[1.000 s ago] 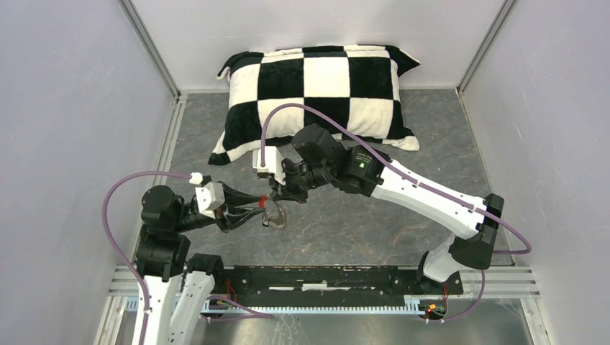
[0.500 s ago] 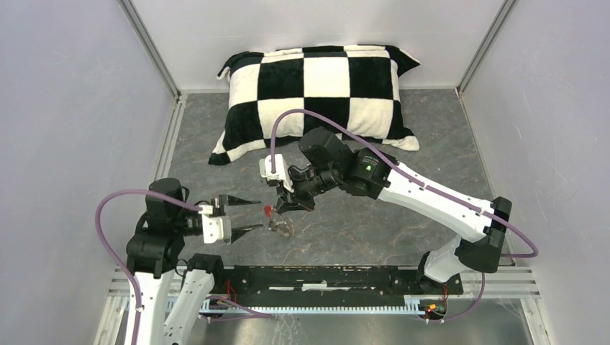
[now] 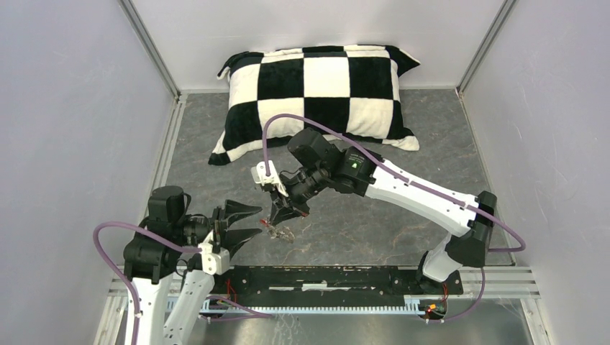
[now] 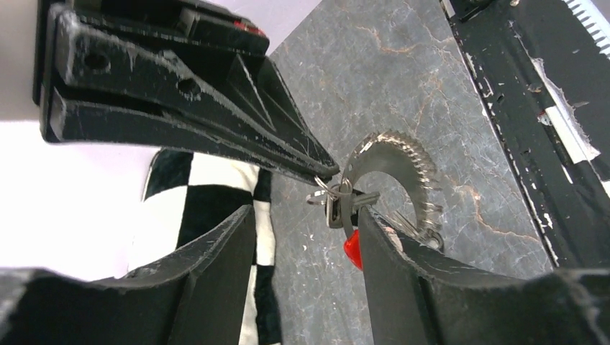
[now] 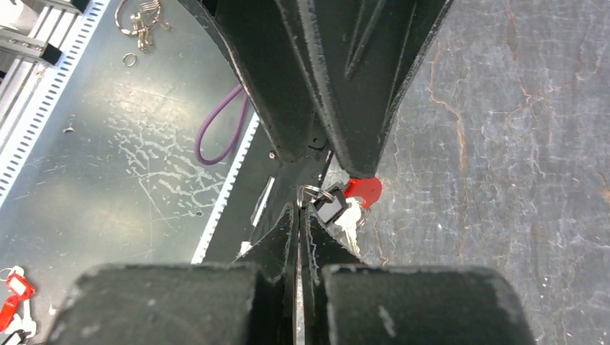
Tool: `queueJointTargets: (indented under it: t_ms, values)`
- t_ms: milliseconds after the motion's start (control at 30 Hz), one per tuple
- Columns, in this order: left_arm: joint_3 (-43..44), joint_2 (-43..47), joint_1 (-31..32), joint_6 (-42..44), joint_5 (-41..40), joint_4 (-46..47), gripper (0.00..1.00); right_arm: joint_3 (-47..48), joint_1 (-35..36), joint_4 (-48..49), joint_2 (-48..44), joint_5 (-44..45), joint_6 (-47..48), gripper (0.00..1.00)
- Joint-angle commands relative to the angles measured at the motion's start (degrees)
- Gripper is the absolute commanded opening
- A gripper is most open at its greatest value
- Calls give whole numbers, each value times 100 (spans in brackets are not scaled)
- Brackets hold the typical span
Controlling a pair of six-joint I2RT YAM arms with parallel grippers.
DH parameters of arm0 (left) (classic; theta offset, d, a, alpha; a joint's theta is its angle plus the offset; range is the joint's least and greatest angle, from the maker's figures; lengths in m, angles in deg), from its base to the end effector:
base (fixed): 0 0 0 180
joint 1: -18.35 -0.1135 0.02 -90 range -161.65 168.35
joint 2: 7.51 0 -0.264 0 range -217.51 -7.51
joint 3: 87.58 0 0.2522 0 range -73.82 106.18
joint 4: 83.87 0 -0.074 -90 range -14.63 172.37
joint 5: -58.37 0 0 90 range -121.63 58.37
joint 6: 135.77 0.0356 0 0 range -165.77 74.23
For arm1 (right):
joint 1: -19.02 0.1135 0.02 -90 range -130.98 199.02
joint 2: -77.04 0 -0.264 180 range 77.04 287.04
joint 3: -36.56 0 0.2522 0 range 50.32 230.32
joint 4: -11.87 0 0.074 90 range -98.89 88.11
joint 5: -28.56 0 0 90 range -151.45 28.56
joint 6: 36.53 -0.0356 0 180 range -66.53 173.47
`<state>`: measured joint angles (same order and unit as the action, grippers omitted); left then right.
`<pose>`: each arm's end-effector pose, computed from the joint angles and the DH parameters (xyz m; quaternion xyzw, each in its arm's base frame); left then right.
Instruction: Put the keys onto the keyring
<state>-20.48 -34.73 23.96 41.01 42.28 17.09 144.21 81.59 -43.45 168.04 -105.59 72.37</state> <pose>0.0402 -0.0383 0.3430 0.6995 0.3134 -0.1892 0.6138 0.1364 0.3167 0.3875 -0.6684 0.5267 0.4637 0.2466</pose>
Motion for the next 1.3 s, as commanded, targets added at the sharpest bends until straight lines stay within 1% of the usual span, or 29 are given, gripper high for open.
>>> queueJointTargets:
  t_ms: [0,300,467,633,767,900,1167,1200,1233,1267]
  values:
    - [249,-119,8,1094,408,-568,60,396,8,132,126,-430,18,0]
    - [274,-157,70,1830,376,-1208,53,707,14,149,447,-525,-70,0]
    - [370,-340,120,2591,152,-1852,46,781,18,204,524,-526,-114,0]
    - [403,-358,138,2584,82,-1866,37,789,5,208,472,-332,-98,0]
    - [422,-373,141,2408,16,-1864,31,629,-36,326,304,-210,-148,0]
    - [438,-346,134,2310,16,-1866,30,325,-96,678,82,-156,-356,0]
    - [440,-247,134,2187,-6,-1796,25,16,-156,925,-156,-51,-523,0]
    - [459,-204,134,2045,3,-1685,24,-37,-161,924,-186,-35,-519,0]
    - [478,-167,134,1759,34,-1378,24,-77,-158,898,-204,-33,-504,0]
    - [503,-109,134,1257,62,-946,24,-106,-159,847,-213,-42,-474,0]
